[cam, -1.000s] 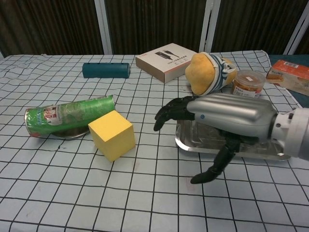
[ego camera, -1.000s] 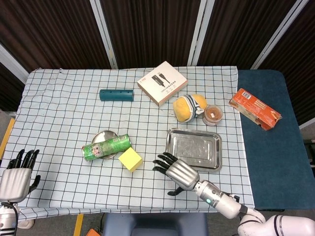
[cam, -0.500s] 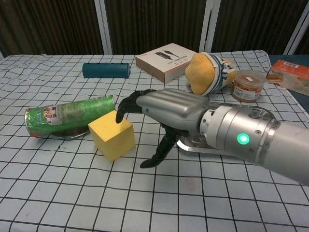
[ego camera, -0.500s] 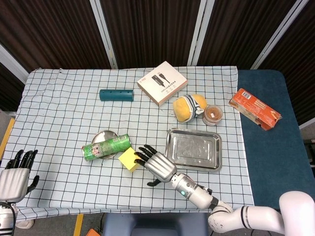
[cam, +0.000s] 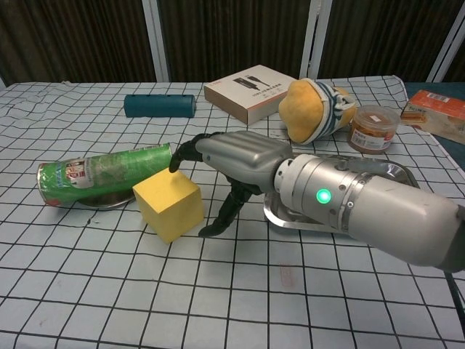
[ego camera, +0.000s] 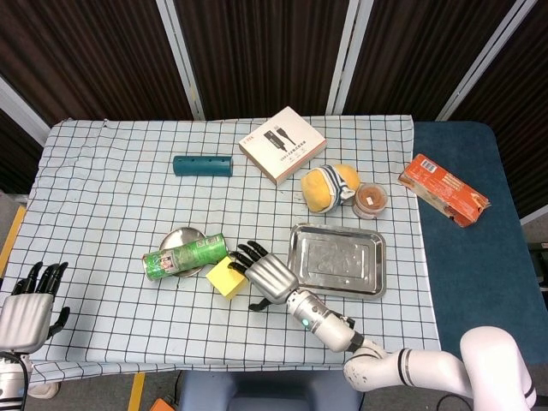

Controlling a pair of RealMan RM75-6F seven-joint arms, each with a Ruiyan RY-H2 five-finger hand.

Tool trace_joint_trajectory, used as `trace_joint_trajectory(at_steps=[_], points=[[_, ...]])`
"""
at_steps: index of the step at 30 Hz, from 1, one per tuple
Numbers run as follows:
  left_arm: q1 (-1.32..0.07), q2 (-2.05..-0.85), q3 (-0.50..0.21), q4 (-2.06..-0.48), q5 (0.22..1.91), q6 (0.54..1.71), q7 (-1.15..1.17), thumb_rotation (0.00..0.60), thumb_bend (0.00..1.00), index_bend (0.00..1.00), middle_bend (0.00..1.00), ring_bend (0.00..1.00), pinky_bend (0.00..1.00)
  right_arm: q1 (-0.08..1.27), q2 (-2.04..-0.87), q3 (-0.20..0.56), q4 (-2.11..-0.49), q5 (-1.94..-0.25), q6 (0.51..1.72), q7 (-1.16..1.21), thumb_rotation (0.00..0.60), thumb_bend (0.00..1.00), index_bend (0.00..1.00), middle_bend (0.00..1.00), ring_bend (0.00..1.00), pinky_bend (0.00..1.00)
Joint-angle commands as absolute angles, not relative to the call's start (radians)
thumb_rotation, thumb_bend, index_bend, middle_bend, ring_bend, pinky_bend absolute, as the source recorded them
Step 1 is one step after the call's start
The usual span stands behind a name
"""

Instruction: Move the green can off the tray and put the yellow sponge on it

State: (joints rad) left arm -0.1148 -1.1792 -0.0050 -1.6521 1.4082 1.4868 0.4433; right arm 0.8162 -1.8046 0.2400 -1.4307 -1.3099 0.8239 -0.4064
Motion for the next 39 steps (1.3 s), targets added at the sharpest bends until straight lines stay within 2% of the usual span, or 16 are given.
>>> trace_joint_trajectory(at_steps=[1,17,21,23,27,34,39], points=[[-0.113,-1.175,-0.006,-1.655,1.409,1.485,0.437,0.6,0.36,0.09,0.15,0.07,0.27,0.841,-1.848,0.244,-1.368,-1.284,0.812,-0.39,0.6,0.21,0.31,0.22,0.15,0.18],[-0.102,-1.16,-0.019,-1.669,1.404,1.486,0.417,0.6,0.36,0.09,0.15,0.07,0.27,0.897,-1.942,0.229,-1.224,-1.293,0.828,-0.335,0.6,0.21,0.31,0.22,0.15,0.18],[-0.1,-1.158,-0.019,-1.673,1.408,1.488,0.416,0.6,0.36,0.1,0.15,0.07,0.27,0.904,-1.97,0.232,-1.177,-1.277,0.835,-0.342,0.6,0.22,0.34,0.22,0.15,0.22],[-0.1,-1.157,-0.019,-1.673,1.411,1.486,0.415,0.6,0.36,0.1,0.15,0.07,0.27,0.906,-1.99,0.233,-1.145,-1.278,0.845,-0.336,0.6,0.22,0.36,0.23,0.17,0.25],[-0.099,-1.155,-0.02,-1.674,1.409,1.483,0.409,0.6,0.36,0.09,0.15,0.08,0.27,0.909,-2.026,0.228,-1.082,-1.303,0.873,-0.294,0.6,0.24,0.47,0.33,0.3,0.42],[-0.097,-1.152,-0.023,-1.674,1.409,1.481,0.403,0.6,0.36,0.1,0.15,0.08,0.27,0.914,-2.08,0.215,-0.964,-1.353,0.918,-0.223,0.6,0.27,0.59,0.42,0.41,0.56],[-0.096,-1.151,-0.023,-1.674,1.413,1.48,0.401,0.6,0.36,0.09,0.15,0.08,0.27,0.914,-2.121,0.202,-0.876,-1.414,0.993,-0.155,0.6,0.3,0.73,0.53,0.57,0.73]])
